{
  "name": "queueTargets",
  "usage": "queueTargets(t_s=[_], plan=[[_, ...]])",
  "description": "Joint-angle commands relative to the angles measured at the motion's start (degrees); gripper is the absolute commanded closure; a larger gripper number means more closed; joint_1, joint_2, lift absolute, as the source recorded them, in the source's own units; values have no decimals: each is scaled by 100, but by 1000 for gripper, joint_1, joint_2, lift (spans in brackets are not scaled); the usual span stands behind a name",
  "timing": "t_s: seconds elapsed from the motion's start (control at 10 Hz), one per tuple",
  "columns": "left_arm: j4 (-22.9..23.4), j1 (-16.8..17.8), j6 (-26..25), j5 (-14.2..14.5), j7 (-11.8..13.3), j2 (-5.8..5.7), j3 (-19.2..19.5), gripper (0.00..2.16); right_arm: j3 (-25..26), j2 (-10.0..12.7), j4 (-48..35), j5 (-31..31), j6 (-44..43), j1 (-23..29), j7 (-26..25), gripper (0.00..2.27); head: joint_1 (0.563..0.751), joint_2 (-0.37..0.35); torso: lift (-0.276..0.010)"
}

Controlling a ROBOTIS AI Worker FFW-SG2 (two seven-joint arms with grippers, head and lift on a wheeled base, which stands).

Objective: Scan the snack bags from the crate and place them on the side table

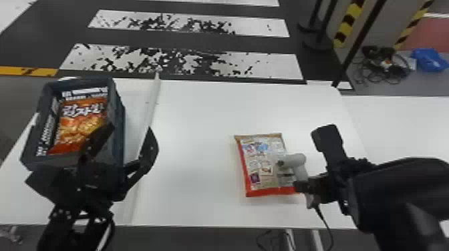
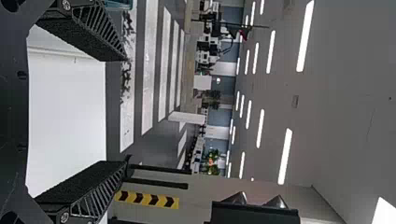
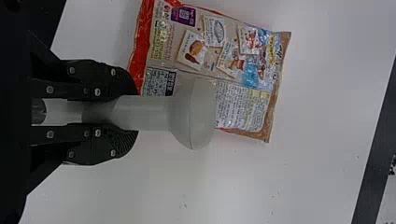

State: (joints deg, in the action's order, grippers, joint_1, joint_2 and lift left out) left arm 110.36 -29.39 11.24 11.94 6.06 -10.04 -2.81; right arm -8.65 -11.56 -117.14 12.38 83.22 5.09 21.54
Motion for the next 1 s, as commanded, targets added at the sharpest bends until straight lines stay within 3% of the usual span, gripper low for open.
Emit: queueTargets(t_s=[0.0, 0.5, 0.9], plan=[[-15, 13, 5, 1, 0, 3, 0, 83, -23, 4, 94, -16, -11, -61, 0, 2260, 695, -46, -50], [-41, 21, 5, 1, 0, 3, 0, 83, 179, 22, 112, -69, -152, -184, -18, 2260, 695, -42, -50], [-41, 13, 5, 10, 0, 3, 0, 83, 803, 22, 1017, -157, -1172, -492, -185, 2260, 695, -93, -50]])
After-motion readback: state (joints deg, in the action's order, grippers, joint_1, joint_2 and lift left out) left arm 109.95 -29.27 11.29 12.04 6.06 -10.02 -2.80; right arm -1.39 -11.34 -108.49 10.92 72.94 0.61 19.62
